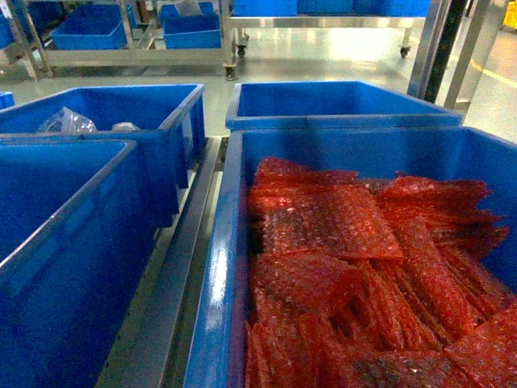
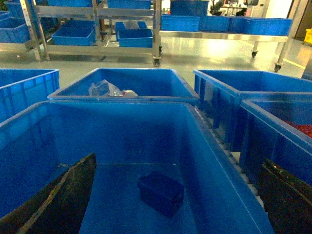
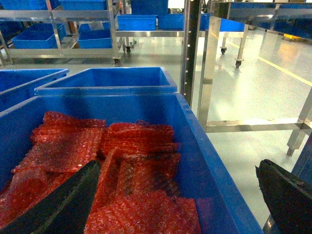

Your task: Pick blue part to blue bin on bottom shelf

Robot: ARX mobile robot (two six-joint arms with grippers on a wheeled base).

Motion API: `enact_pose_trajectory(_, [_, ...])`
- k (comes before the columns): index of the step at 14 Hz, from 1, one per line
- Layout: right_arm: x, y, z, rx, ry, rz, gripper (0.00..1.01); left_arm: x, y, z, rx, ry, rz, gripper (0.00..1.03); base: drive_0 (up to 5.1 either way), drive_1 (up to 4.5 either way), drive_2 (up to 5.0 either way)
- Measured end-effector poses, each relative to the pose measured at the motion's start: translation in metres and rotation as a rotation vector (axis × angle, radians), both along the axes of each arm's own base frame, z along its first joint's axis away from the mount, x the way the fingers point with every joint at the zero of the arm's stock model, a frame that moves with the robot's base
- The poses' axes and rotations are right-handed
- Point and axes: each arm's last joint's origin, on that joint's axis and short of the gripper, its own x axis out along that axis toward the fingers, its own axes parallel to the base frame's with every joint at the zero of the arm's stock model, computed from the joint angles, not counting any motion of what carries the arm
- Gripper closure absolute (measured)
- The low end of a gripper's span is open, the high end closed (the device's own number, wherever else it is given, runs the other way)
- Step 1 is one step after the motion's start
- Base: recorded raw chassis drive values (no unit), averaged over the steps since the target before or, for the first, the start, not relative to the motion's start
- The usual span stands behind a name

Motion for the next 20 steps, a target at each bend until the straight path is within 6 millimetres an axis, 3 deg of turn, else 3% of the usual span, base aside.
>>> enact_pose_trajectory(20, [0.0, 0.0, 0.0, 0.0, 0.0, 0.0, 0.03, 0.0, 0.0, 0.0, 0.0, 0.0, 0.0, 0.05, 0.0, 0.0, 0.0])
